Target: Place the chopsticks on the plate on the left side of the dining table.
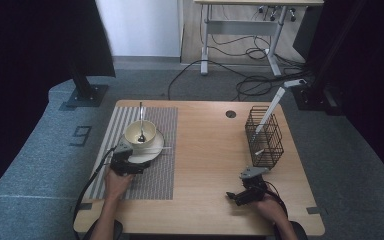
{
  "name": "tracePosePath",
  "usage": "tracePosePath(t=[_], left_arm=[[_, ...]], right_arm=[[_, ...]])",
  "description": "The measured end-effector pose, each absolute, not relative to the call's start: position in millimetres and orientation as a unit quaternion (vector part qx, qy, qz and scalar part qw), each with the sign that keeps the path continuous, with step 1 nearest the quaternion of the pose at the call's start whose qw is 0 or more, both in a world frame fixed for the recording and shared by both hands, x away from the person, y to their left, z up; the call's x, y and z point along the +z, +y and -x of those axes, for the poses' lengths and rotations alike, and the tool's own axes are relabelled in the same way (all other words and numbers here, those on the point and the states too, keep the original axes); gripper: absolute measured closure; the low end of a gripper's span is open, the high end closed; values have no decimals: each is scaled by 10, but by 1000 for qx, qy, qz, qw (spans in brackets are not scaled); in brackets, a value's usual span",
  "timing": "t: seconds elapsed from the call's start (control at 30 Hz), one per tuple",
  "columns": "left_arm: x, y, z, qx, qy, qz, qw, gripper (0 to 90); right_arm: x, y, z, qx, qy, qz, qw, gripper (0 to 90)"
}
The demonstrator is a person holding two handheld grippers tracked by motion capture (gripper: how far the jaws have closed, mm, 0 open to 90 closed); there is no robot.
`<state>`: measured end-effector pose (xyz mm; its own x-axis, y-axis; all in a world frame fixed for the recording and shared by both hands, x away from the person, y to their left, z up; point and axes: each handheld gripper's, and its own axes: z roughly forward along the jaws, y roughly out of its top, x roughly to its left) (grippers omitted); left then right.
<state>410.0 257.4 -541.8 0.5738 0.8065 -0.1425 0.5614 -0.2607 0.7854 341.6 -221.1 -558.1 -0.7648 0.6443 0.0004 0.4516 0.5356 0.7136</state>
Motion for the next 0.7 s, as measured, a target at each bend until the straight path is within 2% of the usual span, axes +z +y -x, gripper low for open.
tracePosePath(t=[0.7], left_arm=[[-5353,2592,-4003,149,437,-774,432,0]], right_arm=[[-5582,-2207,-3409,363,864,-321,135,0]])
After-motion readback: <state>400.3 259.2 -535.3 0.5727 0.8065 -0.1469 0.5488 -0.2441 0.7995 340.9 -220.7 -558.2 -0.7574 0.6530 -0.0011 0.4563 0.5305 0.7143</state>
